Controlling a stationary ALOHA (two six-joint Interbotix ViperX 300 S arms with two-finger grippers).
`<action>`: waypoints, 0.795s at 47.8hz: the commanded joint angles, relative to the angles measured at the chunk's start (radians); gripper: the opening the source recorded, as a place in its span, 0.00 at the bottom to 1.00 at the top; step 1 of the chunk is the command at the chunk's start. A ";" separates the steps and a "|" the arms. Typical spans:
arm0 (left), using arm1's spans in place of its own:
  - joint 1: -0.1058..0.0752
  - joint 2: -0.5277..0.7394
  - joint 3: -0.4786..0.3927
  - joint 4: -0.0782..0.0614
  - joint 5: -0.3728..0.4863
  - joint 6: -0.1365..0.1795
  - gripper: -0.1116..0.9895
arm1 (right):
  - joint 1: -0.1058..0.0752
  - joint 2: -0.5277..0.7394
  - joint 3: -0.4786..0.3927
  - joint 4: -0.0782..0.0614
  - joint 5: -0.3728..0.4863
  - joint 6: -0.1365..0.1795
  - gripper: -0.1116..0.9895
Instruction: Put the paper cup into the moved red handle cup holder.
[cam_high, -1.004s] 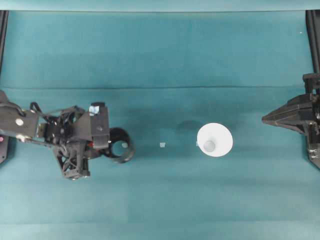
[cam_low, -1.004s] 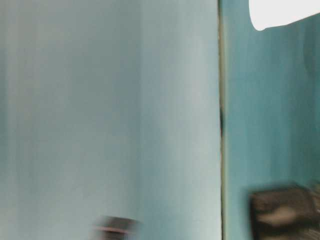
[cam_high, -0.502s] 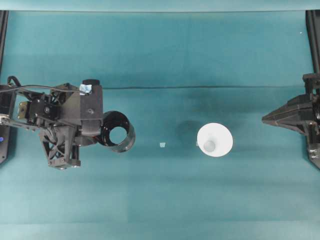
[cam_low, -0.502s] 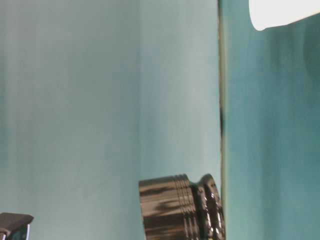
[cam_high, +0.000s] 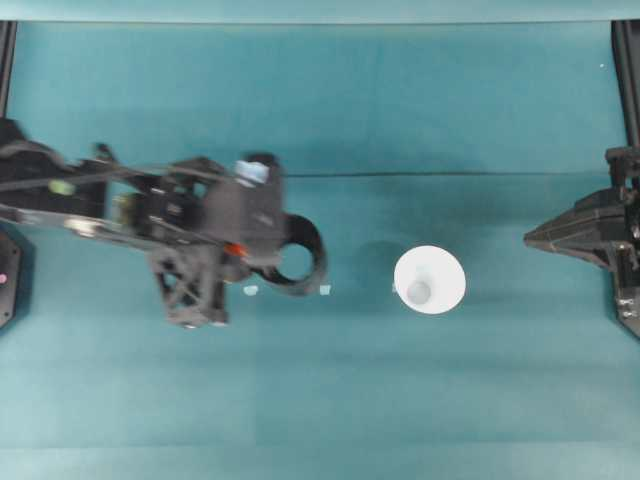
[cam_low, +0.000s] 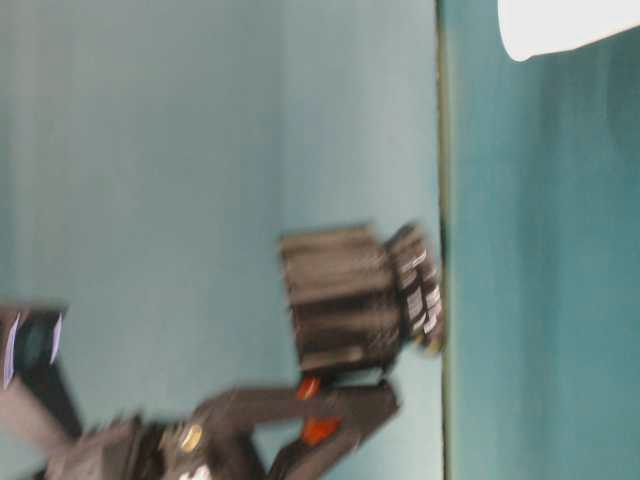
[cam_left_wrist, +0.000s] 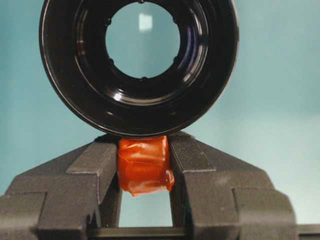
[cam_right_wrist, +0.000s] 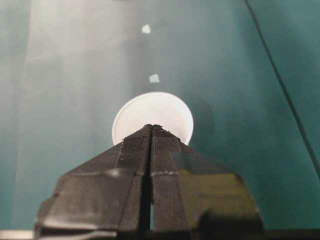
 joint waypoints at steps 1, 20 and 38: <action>0.003 0.037 -0.060 0.003 0.002 0.028 0.35 | -0.002 0.005 -0.006 -0.003 -0.005 0.008 0.01; 0.035 0.080 -0.091 0.003 0.002 0.046 0.35 | -0.002 0.003 -0.006 -0.003 -0.005 0.008 0.01; 0.035 0.201 -0.049 0.003 -0.094 0.044 0.35 | -0.011 0.003 -0.006 -0.003 -0.003 0.006 0.01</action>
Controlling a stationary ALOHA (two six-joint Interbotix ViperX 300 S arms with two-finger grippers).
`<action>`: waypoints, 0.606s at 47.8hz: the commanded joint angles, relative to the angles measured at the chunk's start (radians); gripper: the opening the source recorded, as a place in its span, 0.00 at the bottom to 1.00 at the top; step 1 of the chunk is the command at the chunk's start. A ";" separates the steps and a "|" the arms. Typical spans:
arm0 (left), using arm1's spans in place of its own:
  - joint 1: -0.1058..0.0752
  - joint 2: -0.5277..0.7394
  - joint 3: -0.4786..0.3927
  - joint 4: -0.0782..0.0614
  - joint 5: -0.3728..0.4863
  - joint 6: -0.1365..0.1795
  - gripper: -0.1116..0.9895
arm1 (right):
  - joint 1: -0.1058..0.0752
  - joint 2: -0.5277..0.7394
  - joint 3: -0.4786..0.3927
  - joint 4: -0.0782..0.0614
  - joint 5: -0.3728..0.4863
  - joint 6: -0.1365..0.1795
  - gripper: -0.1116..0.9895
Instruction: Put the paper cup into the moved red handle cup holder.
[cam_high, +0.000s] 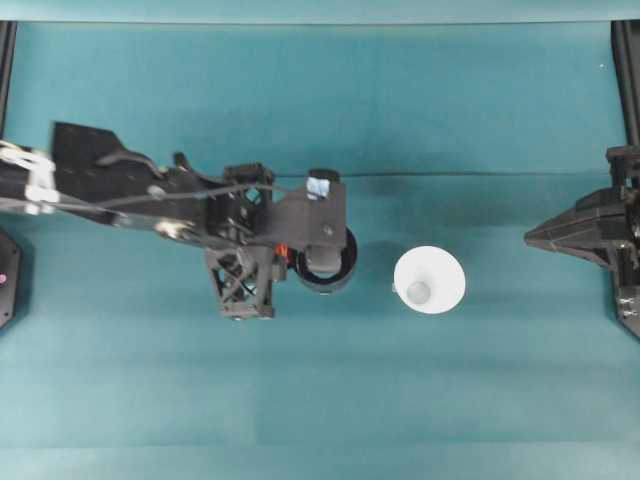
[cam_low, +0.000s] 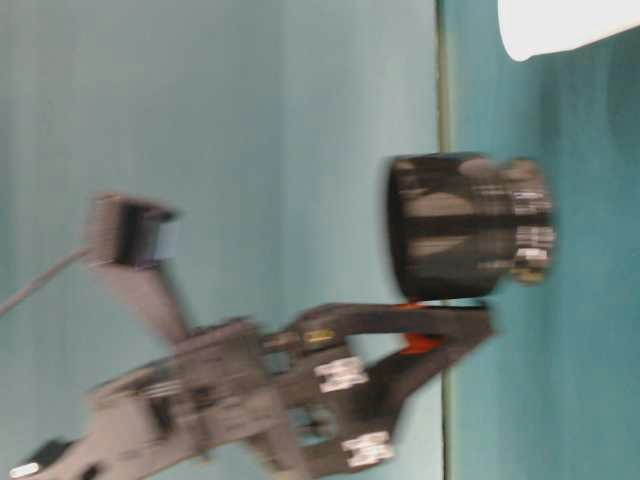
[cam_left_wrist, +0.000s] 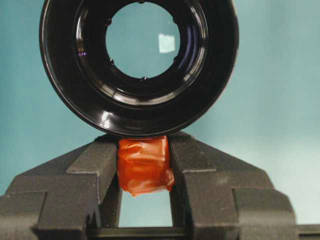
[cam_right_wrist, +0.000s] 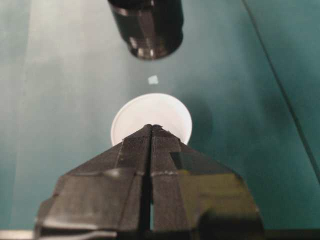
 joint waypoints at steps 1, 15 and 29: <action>-0.002 0.014 0.000 0.002 -0.040 -0.003 0.35 | -0.003 0.006 -0.008 -0.002 -0.003 0.006 0.01; -0.018 0.091 0.005 0.002 -0.081 -0.009 0.35 | -0.005 0.006 -0.006 -0.002 -0.003 0.006 0.01; -0.029 0.109 0.005 0.002 -0.078 -0.008 0.35 | -0.006 0.006 -0.003 -0.002 -0.005 0.006 0.01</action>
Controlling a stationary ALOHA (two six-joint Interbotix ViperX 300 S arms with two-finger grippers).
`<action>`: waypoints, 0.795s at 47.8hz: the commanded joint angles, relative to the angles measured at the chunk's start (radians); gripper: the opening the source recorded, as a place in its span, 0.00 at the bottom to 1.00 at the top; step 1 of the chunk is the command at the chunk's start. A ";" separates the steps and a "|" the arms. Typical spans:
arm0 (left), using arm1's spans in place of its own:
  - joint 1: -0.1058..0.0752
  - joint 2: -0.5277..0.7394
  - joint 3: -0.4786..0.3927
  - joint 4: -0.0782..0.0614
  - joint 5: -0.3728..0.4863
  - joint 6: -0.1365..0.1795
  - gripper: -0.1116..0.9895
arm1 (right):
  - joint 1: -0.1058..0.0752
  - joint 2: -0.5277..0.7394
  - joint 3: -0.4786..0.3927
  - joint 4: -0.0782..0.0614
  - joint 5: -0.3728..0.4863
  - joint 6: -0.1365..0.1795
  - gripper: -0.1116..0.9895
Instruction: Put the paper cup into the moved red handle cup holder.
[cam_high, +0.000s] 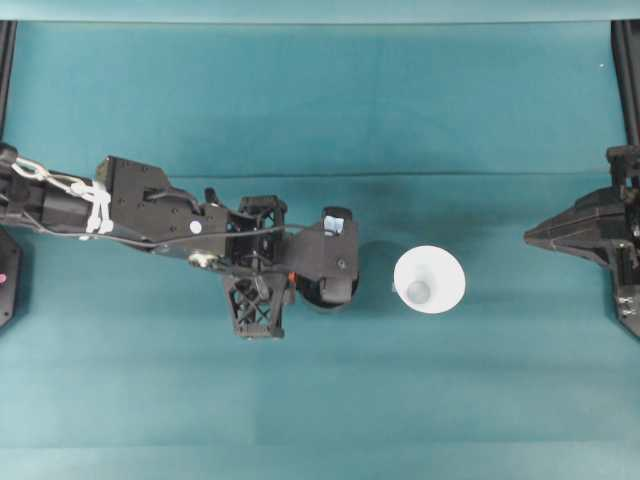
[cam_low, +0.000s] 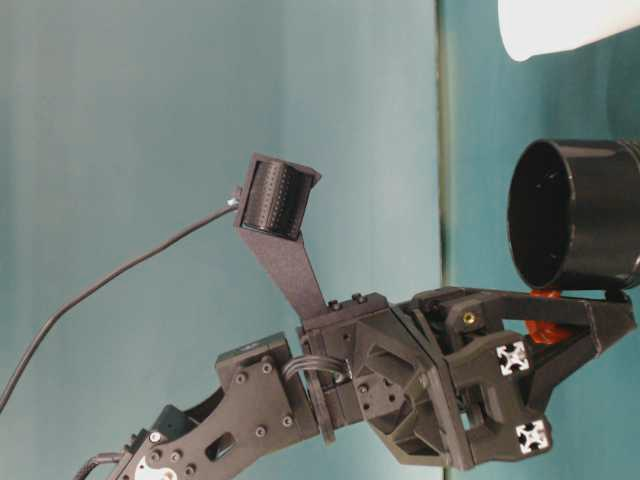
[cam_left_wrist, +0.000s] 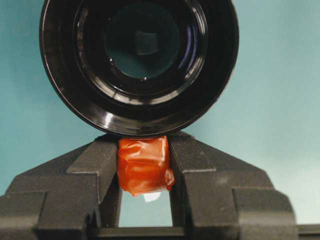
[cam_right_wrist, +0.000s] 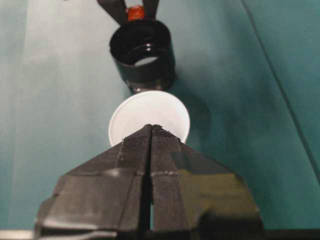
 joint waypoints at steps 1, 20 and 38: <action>0.003 -0.006 -0.006 0.003 -0.003 0.000 0.35 | -0.005 0.008 -0.008 -0.002 -0.006 0.006 0.01; 0.014 -0.005 0.000 0.003 -0.011 0.006 0.35 | -0.005 0.008 -0.008 -0.002 -0.006 0.006 0.01; 0.018 -0.006 0.020 0.003 -0.051 -0.005 0.35 | -0.005 0.008 -0.006 -0.002 -0.005 0.005 0.01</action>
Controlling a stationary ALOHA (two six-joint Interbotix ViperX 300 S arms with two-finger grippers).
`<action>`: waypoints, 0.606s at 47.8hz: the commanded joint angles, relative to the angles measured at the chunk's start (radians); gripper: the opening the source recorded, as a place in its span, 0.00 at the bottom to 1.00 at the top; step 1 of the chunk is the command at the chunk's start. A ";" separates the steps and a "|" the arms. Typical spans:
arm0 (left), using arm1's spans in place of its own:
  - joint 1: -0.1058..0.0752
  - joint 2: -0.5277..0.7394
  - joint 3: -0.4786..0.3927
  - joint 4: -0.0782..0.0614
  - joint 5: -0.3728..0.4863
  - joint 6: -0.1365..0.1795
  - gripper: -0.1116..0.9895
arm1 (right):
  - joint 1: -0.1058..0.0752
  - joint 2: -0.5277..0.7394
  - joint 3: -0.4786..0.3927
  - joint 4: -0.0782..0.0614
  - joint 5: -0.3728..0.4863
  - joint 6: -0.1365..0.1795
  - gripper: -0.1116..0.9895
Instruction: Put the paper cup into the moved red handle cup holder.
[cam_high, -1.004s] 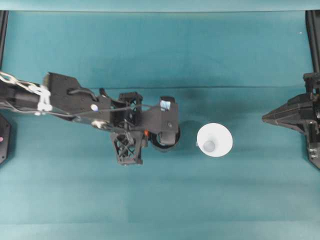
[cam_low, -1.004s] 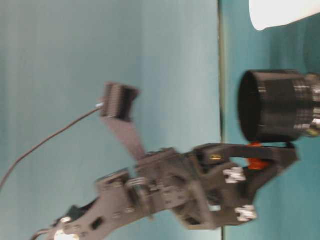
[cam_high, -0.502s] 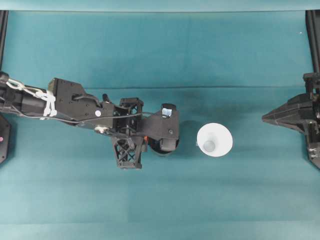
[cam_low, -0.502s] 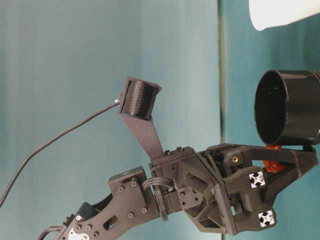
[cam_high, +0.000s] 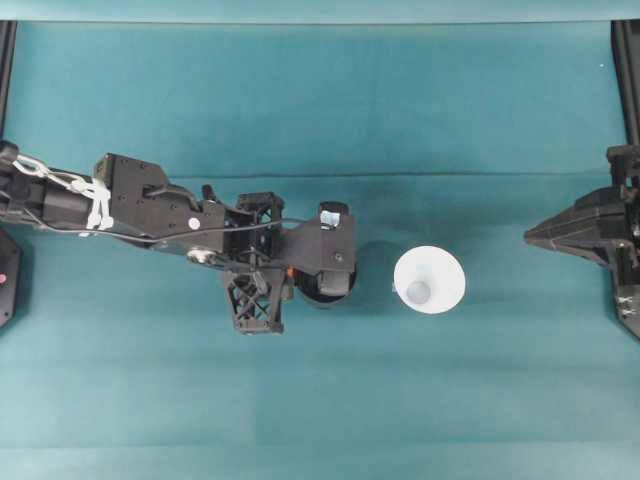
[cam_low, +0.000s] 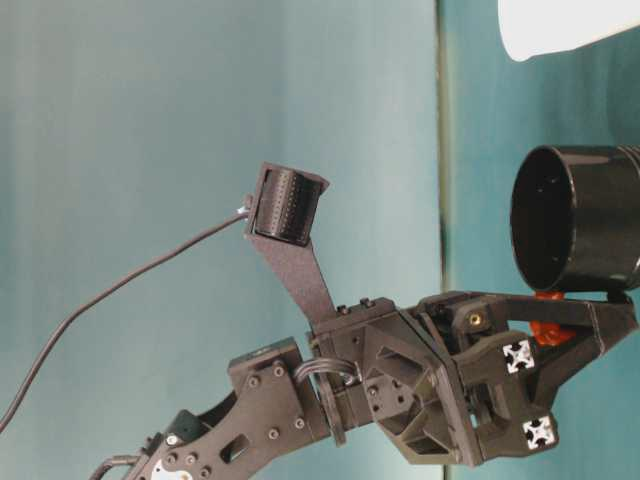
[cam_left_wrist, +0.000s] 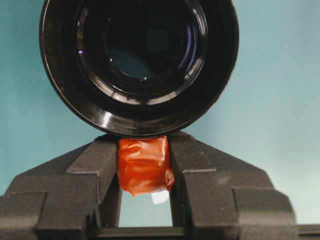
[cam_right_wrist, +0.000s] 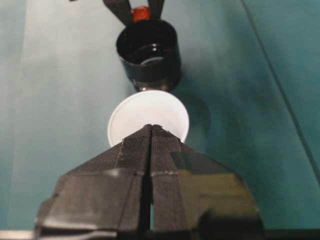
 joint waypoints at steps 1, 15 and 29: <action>0.000 -0.006 -0.003 0.003 -0.009 0.002 0.35 | -0.002 0.008 -0.006 -0.002 -0.005 0.005 0.01; 0.003 -0.006 -0.005 0.003 -0.009 0.003 0.36 | -0.002 0.008 -0.005 -0.002 -0.005 0.005 0.01; 0.003 -0.006 -0.003 0.003 -0.009 0.005 0.95 | -0.002 0.008 -0.005 -0.002 -0.005 0.005 0.01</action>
